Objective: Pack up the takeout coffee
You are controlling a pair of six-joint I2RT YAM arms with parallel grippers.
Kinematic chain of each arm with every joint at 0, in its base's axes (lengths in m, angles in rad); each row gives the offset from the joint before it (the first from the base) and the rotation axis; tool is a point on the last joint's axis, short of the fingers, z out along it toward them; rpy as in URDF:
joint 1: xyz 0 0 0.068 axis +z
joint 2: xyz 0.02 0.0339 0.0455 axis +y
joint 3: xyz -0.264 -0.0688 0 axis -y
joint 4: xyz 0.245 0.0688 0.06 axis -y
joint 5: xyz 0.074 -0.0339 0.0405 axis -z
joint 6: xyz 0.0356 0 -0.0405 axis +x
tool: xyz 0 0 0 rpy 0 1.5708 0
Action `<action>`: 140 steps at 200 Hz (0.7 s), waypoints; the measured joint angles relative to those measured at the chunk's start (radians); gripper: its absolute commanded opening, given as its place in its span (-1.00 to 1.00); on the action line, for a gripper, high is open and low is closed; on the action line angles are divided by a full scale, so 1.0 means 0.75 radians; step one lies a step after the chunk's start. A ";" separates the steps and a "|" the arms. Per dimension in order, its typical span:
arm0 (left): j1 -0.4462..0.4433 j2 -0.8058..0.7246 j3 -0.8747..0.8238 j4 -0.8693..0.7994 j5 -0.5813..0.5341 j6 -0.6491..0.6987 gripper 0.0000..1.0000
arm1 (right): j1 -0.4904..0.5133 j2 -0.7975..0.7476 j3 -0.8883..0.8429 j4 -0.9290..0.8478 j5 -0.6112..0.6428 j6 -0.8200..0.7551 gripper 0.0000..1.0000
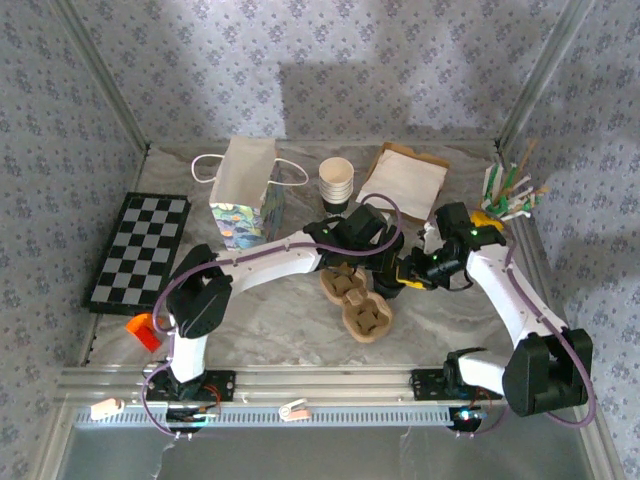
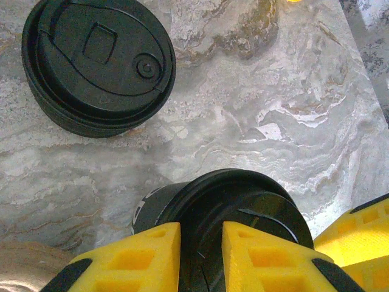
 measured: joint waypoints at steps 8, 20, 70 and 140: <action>0.000 0.000 -0.001 0.002 0.002 0.000 -0.53 | 0.004 0.000 0.000 0.003 0.005 0.000 -0.44; 0.000 0.000 -0.001 0.003 0.005 -0.001 -0.53 | 0.009 0.000 -0.001 0.005 0.012 0.001 -0.44; 0.010 0.001 0.004 0.000 0.020 0.001 -0.53 | 0.046 0.000 0.017 0.002 0.078 0.015 -0.44; 0.024 0.056 0.077 0.000 0.061 0.019 -0.54 | 0.067 0.007 0.028 0.014 0.103 0.063 -0.41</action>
